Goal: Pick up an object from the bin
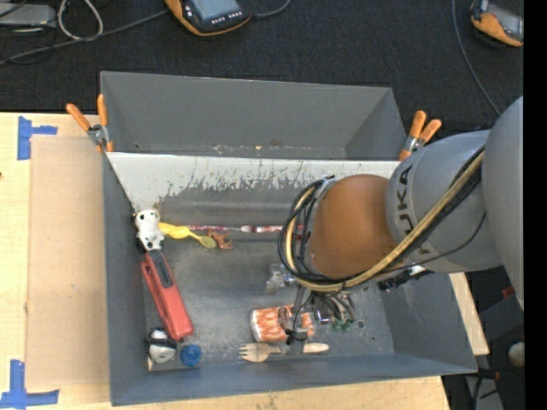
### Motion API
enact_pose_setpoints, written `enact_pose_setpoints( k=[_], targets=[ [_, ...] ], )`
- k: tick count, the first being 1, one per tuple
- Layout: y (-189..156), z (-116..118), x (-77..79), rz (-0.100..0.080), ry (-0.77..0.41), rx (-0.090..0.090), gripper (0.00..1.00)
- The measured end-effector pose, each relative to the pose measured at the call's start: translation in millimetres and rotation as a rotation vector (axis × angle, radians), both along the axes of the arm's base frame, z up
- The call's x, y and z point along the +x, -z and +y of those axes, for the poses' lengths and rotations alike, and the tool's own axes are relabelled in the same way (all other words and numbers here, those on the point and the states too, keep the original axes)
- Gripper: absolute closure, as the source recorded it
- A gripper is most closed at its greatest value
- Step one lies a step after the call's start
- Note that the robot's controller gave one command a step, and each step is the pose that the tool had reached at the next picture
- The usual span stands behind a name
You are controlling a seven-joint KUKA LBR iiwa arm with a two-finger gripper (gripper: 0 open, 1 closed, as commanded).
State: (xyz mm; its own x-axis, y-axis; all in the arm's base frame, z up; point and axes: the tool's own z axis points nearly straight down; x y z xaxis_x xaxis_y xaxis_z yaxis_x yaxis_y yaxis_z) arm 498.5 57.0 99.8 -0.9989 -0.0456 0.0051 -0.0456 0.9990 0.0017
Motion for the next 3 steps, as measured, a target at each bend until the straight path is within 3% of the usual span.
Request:
enact_pose_setpoints(
  k=[1, 2, 3],
  targets=[
    [29.9, -10.3, -3.8, 0.003, -0.054, -0.001, 0.00],
    [29.9, -7.4, -2.5, -0.002, -0.088, 0.001, 1.00],
    [29.9, -7.5, -2.5, -0.002, -0.088, 0.001, 1.00]
  ],
)
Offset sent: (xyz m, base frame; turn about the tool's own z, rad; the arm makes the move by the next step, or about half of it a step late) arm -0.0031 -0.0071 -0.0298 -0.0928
